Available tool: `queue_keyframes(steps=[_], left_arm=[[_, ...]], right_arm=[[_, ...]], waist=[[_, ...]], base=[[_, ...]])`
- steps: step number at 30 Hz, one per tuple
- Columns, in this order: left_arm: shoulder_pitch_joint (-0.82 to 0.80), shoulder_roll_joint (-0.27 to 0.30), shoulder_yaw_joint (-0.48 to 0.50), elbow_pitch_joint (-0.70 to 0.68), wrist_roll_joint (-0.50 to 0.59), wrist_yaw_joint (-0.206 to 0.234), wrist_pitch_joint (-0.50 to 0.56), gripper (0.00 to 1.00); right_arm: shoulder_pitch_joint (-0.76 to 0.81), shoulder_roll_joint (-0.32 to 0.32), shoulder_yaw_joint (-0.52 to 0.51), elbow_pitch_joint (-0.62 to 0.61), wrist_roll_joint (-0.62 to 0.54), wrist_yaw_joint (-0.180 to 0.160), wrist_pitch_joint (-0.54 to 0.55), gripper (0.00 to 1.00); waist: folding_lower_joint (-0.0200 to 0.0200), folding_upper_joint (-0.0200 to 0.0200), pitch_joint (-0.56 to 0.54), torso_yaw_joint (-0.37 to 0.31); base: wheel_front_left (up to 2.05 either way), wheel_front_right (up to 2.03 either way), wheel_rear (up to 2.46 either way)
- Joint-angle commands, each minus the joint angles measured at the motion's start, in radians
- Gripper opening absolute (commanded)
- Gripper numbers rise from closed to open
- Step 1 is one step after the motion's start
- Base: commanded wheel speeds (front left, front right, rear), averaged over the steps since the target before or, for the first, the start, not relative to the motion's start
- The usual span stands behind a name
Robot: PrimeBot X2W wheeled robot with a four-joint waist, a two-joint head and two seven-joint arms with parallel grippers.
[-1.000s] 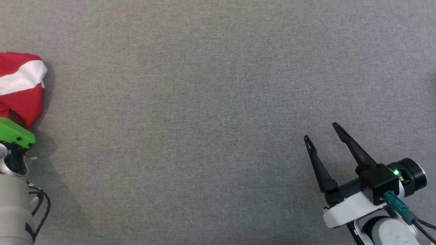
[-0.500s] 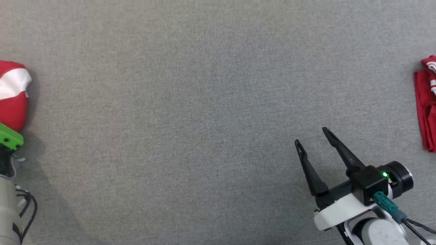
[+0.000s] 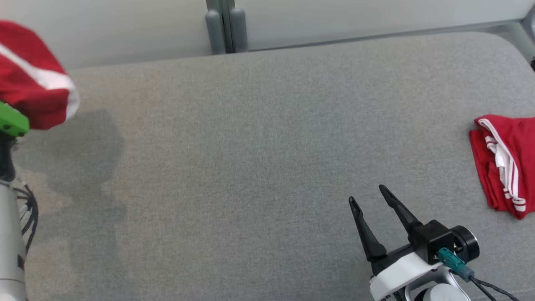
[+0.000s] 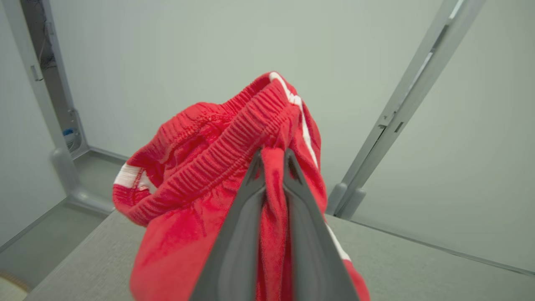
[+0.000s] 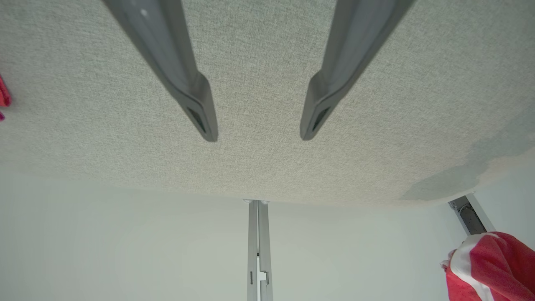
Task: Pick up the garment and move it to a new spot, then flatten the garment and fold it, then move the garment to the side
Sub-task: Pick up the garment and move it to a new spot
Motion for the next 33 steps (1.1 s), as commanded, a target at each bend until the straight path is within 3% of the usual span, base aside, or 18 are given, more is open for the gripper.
queue_keyframes(steps=[1,10,14,17,23,32,33], left_arm=[[0.028,-0.016,-0.022,-0.057,-0.021,-0.005,0.012,0.00],[0.228,-0.167,-0.154,-0.523,-0.124,-0.005,0.084,0.00],[0.310,-0.255,-0.203,-0.653,-0.180,-0.002,0.108,0.00],[0.350,-0.287,-0.252,-0.701,-0.202,0.006,0.116,0.00],[0.407,-0.310,-0.368,-0.669,-0.212,0.042,0.063,0.00],[0.472,-0.313,-0.558,-0.359,-0.256,0.091,-0.133,0.00],[0.469,-0.313,-0.574,-0.325,-0.251,0.099,-0.146,0.81]], right_arm=[[0.023,0.000,-0.009,0.006,0.001,-0.002,-0.010,1.00],[0.028,0.023,-0.030,0.017,-0.006,-0.002,-0.028,1.00],[0.013,0.026,-0.020,0.023,-0.007,-0.002,-0.028,1.00],[0.000,0.027,-0.016,0.020,-0.010,-0.002,-0.026,1.00],[-0.013,0.021,-0.023,0.017,-0.010,-0.002,-0.030,1.00],[-0.027,0.028,-0.031,0.017,-0.014,-0.002,-0.039,1.00],[-0.027,0.029,-0.035,0.018,-0.015,-0.002,-0.040,1.00]], waist=[[0.0000,0.0000,-0.153,-0.012],[0.0000,0.0000,-0.198,-0.112],[0.0000,0.0000,-0.186,-0.177],[0.0000,0.0000,-0.164,-0.224],[0.0000,0.0000,-0.108,-0.305],[0.0000,0.0000,-0.058,-0.341],[0.0000,0.0000,-0.058,-0.336]], base=[[0.00,0.00,0.00],[0.00,0.00,0.00],[0.00,0.00,0.00],[0.00,0.00,0.00],[0.00,0.00,0.00],[0.00,0.00,0.00],[0.00,0.00,0.00]])
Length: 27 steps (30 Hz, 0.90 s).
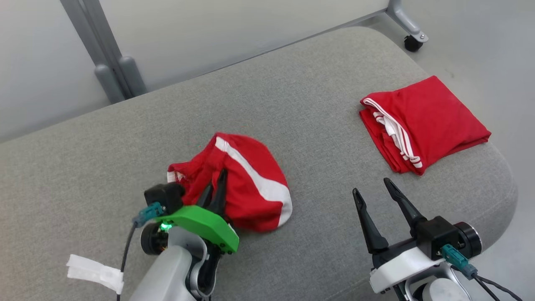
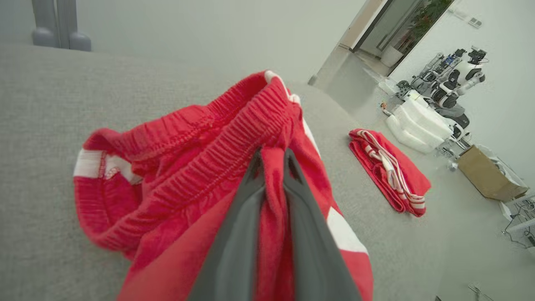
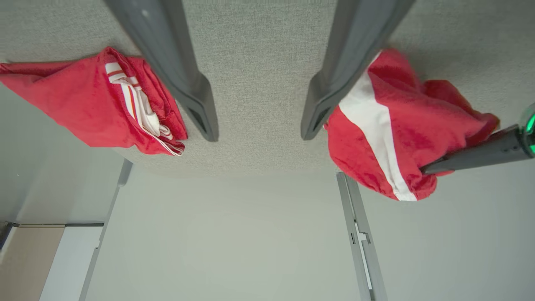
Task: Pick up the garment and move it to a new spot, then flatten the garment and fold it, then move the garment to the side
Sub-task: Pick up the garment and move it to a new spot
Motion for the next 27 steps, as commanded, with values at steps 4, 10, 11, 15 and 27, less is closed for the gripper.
queue_keyframes(steps=[4,10,11,15,27], left_arm=[[-0.010,0.006,-0.065,0.116,0.001,0.004,-0.039,1.00],[-0.009,0.008,-0.083,0.114,0.016,-0.020,-0.085,1.00],[0.004,0.011,-0.073,0.095,0.026,-0.021,-0.089,1.00],[0.078,0.038,0.020,-0.068,0.079,-0.011,-0.096,1.00],[0.355,0.055,0.288,-0.344,0.290,-0.019,-0.096,1.00]], right_arm=[[-0.002,0.003,-0.021,0.005,-0.012,-0.002,-0.008,1.00],[0.039,0.007,-0.090,-0.001,-0.019,-0.002,-0.011,1.00],[0.043,0.007,-0.100,-0.003,-0.019,-0.002,-0.012,1.00],[0.075,0.010,-0.161,-0.011,-0.026,-0.002,-0.012,1.00],[0.156,0.024,-0.277,-0.003,-0.032,-0.002,-0.018,1.00]], waist=[[0.0000,0.0000,0.005,0.026],[0.0000,0.0000,-0.046,0.133],[0.0000,0.0000,-0.054,0.148],[0.0000,0.0000,-0.087,0.217],[0.0000,0.0000,-0.160,0.342]], base=[[0.00,0.00,0.00],[0.00,0.00,0.00],[0.00,0.00,0.00],[0.00,0.00,0.00],[0.00,0.00,0.00]])
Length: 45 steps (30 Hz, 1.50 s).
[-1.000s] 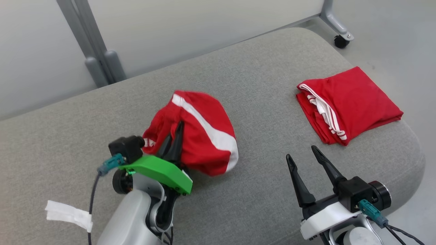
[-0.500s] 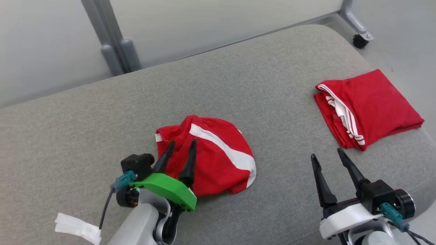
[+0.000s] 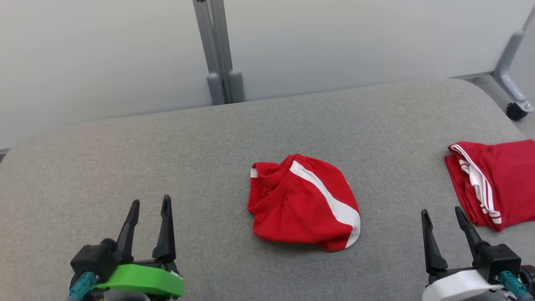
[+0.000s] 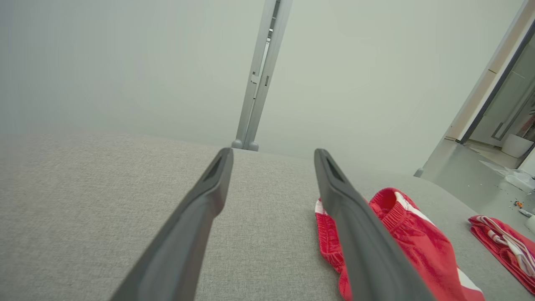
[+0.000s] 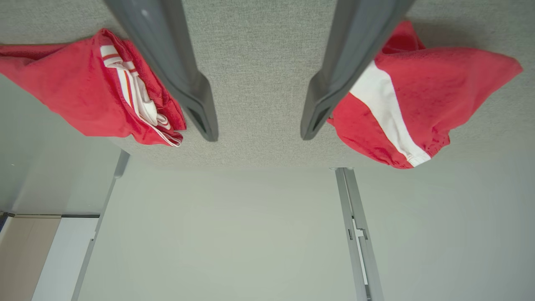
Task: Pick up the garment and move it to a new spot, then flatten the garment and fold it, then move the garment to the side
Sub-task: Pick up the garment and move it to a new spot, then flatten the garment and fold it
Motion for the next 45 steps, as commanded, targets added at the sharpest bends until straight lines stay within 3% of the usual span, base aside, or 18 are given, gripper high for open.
queue_keyframes(steps=[1,10,19,33,39,45], left_arm=[[0.036,0.000,0.025,-0.013,0.022,-0.011,-0.003,1.00],[0.137,-0.013,0.124,-0.045,0.117,-0.069,-0.003,1.00],[0.154,-0.030,0.148,-0.029,0.142,-0.084,-0.003,1.00],[0.152,-0.035,0.131,-0.017,0.138,-0.086,-0.003,1.00],[0.127,-0.025,0.131,0.051,0.179,-0.086,-0.003,1.00],[-0.008,-0.031,0.024,0.137,0.190,-0.086,0.036,1.00]], right_arm=[[0.017,0.001,-0.007,0.010,0.004,-0.002,-0.005,1.00],[0.037,0.006,-0.012,0.088,0.022,-0.002,-0.012,1.00],[0.024,0.007,0.010,0.101,0.044,-0.002,-0.013,1.00],[0.015,0.007,0.029,0.089,0.048,-0.002,-0.013,1.00],[0.009,0.007,0.047,0.093,0.049,-0.002,-0.013,1.00],[0.002,0.007,0.078,0.099,0.052,-0.002,-0.013,1.00]], waist=[[0.0000,0.0000,-0.053,0.056],[0.0000,0.0000,-0.065,0.061],[0.0000,0.0000,-0.065,0.049],[0.0000,0.0000,-0.063,0.045],[0.0000,0.0000,-0.055,0.022],[0.0000,0.0000,-0.034,-0.022]], base=[[0.00,0.00,0.00],[0.00,0.00,0.00],[0.00,0.00,0.00],[0.00,0.00,0.00],[0.00,0.00,0.00],[0.00,0.00,0.00]])
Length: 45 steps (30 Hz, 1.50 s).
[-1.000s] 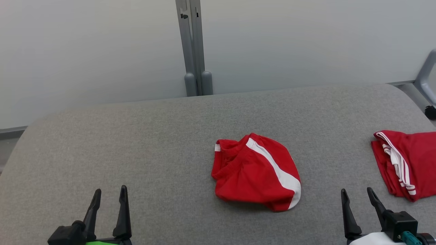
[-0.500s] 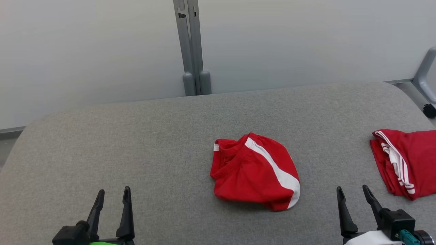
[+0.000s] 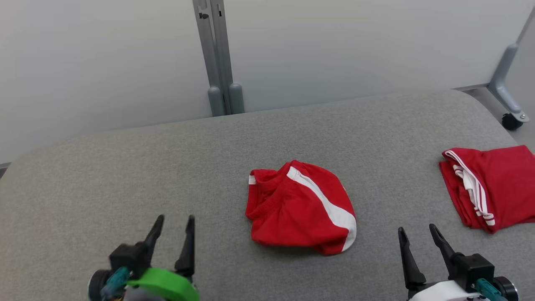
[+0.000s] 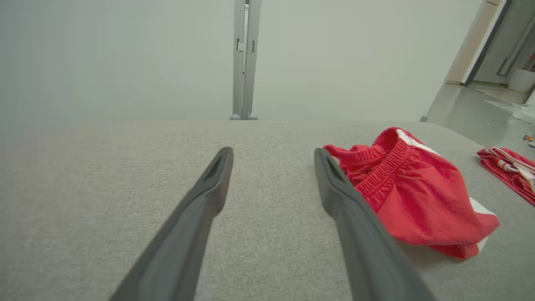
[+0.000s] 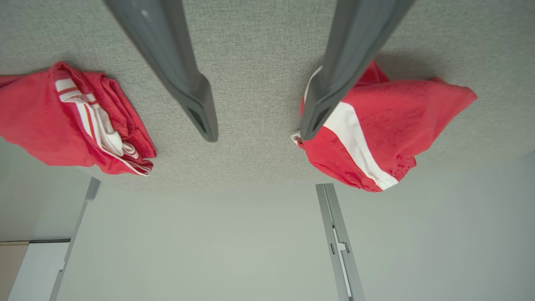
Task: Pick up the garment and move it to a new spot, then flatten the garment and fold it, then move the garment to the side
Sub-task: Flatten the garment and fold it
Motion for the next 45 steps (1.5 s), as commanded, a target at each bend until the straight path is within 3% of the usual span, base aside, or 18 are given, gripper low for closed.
queue_keyframes(steps=[1,6,16,21,26,37,45], left_arm=[[-0.044,-0.003,-0.025,0.016,-0.010,-0.005,0.021,1.00],[-0.200,-0.011,-0.157,0.106,-0.104,-0.005,0.188,1.00],[-0.411,-0.019,-0.276,0.248,-0.272,0.000,0.430,1.00],[-0.484,-0.018,-0.311,0.307,-0.318,0.015,0.467,1.00],[-0.540,-0.015,-0.321,0.383,-0.298,0.058,0.468,1.00],[-0.584,-0.008,-0.323,0.481,-0.285,0.119,0.483,1.00],[-0.543,-0.013,-0.332,0.463,-0.332,0.080,0.534,1.00]], right_arm=[[-0.010,-0.001,0.007,0.002,0.002,-0.002,-0.004,1.00],[-0.032,-0.001,0.047,0.010,0.008,-0.002,-0.004,1.00],[-0.062,-0.001,0.086,0.019,0.008,-0.002,-0.003,1.00],[-0.072,-0.001,0.094,0.020,0.009,-0.002,-0.003,1.00],[-0.087,-0.001,0.098,0.022,0.011,-0.002,-0.004,1.00],[-0.077,-0.001,0.085,0.018,0.013,-0.002,-0.004,1.00],[-0.071,-0.001,0.081,0.018,0.016,-0.002,-0.004,1.00]], waist=[[0.0000,0.0000,0.015,-0.025],[0.0000,0.0000,0.041,-0.088],[0.0000,0.0000,0.088,-0.208],[0.0000,0.0000,0.107,-0.261],[0.0000,0.0000,0.117,-0.301],[0.0000,0.0000,0.120,-0.312],[0.0000,0.0000,0.113,-0.298]], base=[[0.00,0.00,0.00],[0.00,0.00,0.00],[0.00,0.00,0.00],[0.00,0.00,0.00],[0.00,0.00,0.00],[0.00,0.00,0.00],[0.00,0.00,0.00]])
